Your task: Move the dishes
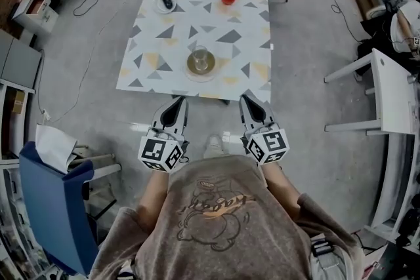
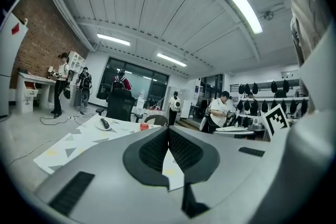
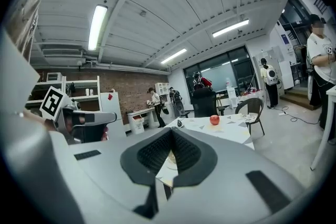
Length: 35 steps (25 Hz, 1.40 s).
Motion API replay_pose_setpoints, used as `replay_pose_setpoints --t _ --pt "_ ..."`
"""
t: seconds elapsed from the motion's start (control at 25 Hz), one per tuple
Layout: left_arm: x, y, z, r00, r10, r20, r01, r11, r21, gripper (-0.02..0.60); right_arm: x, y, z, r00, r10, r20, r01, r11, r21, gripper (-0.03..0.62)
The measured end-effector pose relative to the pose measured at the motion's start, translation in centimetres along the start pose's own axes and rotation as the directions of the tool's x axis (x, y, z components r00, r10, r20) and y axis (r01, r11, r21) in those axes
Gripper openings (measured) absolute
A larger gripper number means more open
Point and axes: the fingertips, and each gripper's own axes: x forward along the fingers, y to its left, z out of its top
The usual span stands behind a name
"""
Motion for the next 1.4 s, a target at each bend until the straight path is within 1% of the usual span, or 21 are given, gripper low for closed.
replay_pose_setpoints --t 0.2,0.36,0.56,0.72,0.88,1.0,1.24,1.4 --pt "2.0 1.3 0.4 0.999 0.035 0.000 -0.035 0.999 0.013 0.018 2.0 -1.2 0.5 1.000 0.019 -0.002 -0.019 1.000 -0.004 -0.005" --pt "3.3 2.1 0.3 0.999 0.040 -0.015 -0.039 0.999 0.031 0.018 3.1 -1.7 0.9 1.000 0.017 0.000 -0.017 1.000 -0.005 -0.005" --pt "5.3 3.0 1.0 1.000 0.003 -0.027 -0.002 1.000 0.025 0.018 4.3 -2.4 1.7 1.000 -0.007 0.003 0.007 1.000 -0.006 -0.005" --pt "6.9 4.0 2.1 0.999 -0.037 -0.029 0.038 0.999 0.034 0.018 5.6 -3.3 2.6 0.999 -0.045 0.020 0.045 0.999 0.003 -0.005" --pt "8.3 5.0 2.8 0.998 -0.059 -0.035 0.061 0.997 0.049 0.018 6.9 -3.8 3.3 0.997 -0.070 0.042 0.070 0.998 0.005 -0.005" --pt "9.2 5.5 2.6 0.996 -0.071 -0.051 0.075 0.995 0.069 0.018 7.5 -4.2 3.4 0.995 -0.082 0.048 0.082 0.997 0.009 -0.005" --pt "10.7 6.0 2.3 0.992 -0.101 -0.075 0.106 0.992 0.071 0.020 8.4 -4.9 3.7 0.994 -0.098 0.051 0.097 0.995 0.011 -0.005" --pt "11.3 6.0 2.2 0.989 -0.126 -0.076 0.131 0.989 0.068 0.028 9.0 -5.2 3.7 0.993 -0.104 0.049 0.104 0.994 0.015 -0.005"
